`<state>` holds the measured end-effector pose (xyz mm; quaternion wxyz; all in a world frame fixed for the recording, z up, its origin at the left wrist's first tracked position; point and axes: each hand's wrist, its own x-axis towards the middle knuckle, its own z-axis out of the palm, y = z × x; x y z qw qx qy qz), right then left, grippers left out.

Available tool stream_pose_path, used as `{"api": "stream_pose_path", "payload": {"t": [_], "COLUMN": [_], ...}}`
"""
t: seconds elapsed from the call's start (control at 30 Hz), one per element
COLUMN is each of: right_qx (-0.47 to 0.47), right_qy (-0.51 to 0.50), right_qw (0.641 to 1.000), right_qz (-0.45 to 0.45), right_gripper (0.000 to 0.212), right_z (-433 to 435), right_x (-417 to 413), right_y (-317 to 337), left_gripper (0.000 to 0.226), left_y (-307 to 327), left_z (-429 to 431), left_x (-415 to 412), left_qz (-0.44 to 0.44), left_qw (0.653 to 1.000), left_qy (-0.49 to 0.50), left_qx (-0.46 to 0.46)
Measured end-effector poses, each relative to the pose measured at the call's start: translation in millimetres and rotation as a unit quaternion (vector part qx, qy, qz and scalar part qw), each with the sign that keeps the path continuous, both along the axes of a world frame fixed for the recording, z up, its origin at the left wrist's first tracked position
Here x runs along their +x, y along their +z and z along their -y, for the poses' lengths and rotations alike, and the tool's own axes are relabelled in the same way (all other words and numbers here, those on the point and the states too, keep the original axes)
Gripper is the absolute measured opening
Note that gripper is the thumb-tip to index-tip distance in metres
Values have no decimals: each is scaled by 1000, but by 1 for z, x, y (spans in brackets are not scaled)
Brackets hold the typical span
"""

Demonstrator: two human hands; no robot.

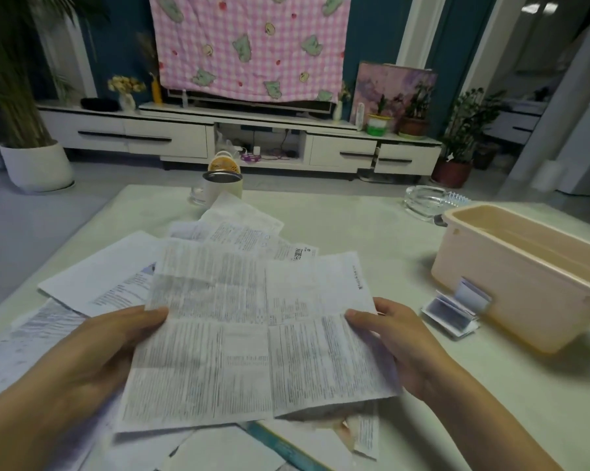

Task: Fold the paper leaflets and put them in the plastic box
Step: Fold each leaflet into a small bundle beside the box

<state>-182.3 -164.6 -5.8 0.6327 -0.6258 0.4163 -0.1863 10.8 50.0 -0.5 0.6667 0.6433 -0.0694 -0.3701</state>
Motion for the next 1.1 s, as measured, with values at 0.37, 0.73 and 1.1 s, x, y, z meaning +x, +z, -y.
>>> {"api": "stream_pose_path", "payload": {"t": [0.37,0.73,1.1], "right_qx": [-18,19,-1], "right_qy": [42,88,89], "right_qw": [998,995,995], "right_qz": [-33,-43,-35], "right_gripper": [12,41,22], "right_z": [-11,-47,-44], "right_x": [3,10,10], "right_y": [-6,-12,-10], "left_gripper": [54,69,18], "left_y": [5,-12,-13], "left_z": [7,23,20], "left_x": [-8,-43,-41], "left_qz": [-176,-110,168], "left_qw": [978,970,984], "left_qy": [-75,-212,-56], "left_qx": [-83,-35,5]}}
